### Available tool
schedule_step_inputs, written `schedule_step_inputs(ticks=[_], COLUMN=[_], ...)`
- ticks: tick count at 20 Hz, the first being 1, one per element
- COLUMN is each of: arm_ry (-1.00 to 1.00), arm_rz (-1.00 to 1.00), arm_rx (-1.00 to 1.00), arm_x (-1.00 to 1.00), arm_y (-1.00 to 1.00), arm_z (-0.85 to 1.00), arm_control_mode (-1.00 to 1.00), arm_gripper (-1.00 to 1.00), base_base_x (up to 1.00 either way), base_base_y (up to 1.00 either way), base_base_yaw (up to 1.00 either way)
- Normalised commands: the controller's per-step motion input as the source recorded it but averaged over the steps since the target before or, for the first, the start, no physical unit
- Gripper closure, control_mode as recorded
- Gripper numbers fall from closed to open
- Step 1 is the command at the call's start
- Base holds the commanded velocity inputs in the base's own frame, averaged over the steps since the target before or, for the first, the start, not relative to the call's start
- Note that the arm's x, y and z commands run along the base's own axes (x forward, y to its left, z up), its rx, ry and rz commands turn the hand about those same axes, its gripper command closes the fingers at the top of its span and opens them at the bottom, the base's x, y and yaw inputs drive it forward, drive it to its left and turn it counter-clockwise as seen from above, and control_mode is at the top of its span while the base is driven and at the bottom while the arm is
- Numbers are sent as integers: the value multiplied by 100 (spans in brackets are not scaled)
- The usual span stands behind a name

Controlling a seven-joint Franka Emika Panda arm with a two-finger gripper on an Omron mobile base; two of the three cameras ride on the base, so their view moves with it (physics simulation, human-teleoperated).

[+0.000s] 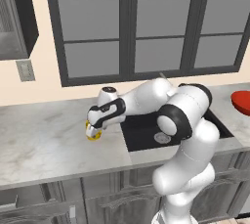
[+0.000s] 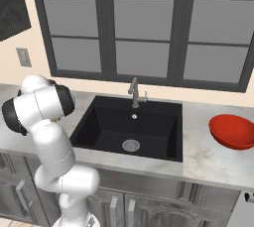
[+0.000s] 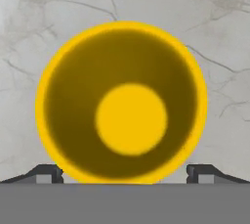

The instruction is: Pick the mug and place it in the sink. Pick the bowl and place it in the open cabinet and then close the cabinet.

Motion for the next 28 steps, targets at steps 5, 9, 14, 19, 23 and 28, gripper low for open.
schedule_step_inputs(ticks=[5,9,14,19,23,28], arm_ry=[1,0,0,-6,-13,-6], arm_rz=[0,0,0,0,-10,-18], arm_rx=[0,1,1,0,-1,-1], arm_x=[11,0,0,-33,-73,-64], arm_y=[16,0,0,0,-20,-27], arm_z=[-21,-18,-20,0,49,45], arm_control_mode=[-100,-100,-100,-100,-100,-100], arm_gripper=[100,100,100,100,100,100], base_base_x=[0,0,0,0,0,0], base_base_y=[0,0,0,0,0,0], base_base_yaw=[0,0,0,0,0,0])
